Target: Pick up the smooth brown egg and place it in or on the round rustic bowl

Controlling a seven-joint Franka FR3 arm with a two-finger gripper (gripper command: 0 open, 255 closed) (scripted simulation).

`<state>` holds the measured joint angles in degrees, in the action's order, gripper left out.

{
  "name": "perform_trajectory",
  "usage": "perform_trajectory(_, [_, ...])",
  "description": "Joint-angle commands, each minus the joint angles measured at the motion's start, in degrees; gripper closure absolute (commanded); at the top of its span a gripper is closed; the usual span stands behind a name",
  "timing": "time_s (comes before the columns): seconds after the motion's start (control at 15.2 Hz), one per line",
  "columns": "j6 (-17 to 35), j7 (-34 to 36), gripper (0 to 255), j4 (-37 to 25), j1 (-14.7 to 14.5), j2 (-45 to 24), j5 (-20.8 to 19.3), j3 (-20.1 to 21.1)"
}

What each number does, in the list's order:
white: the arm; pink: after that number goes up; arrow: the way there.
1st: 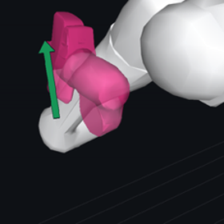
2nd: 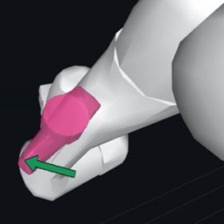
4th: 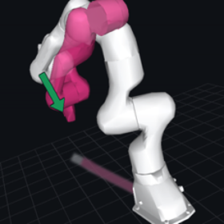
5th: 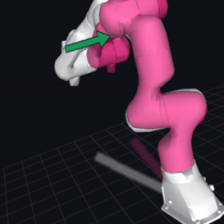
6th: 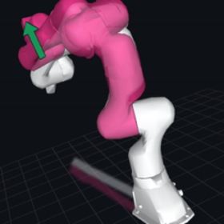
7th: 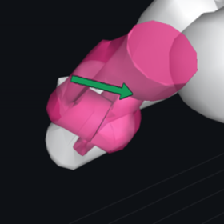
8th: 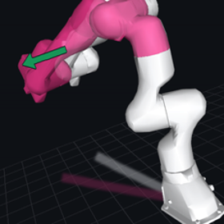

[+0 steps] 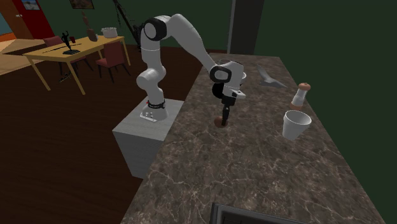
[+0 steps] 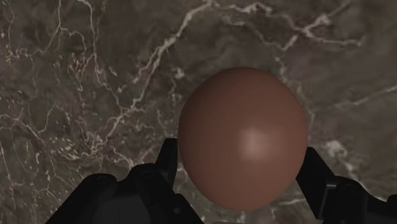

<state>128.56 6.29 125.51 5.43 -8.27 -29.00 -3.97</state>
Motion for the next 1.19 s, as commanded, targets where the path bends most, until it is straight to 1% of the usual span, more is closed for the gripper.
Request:
perform_trajectory(0.0, [0.0,0.0,255,0.0,0.0,0.0,0.0,0.0])
perform_trajectory(0.13, [0.0,0.0,255,0.1,0.0,0.0,0.0,0.0])
perform_trajectory(1.12, [-9.7,-4.8,255,-4.1,-0.4,6.4,2.9,0.6])
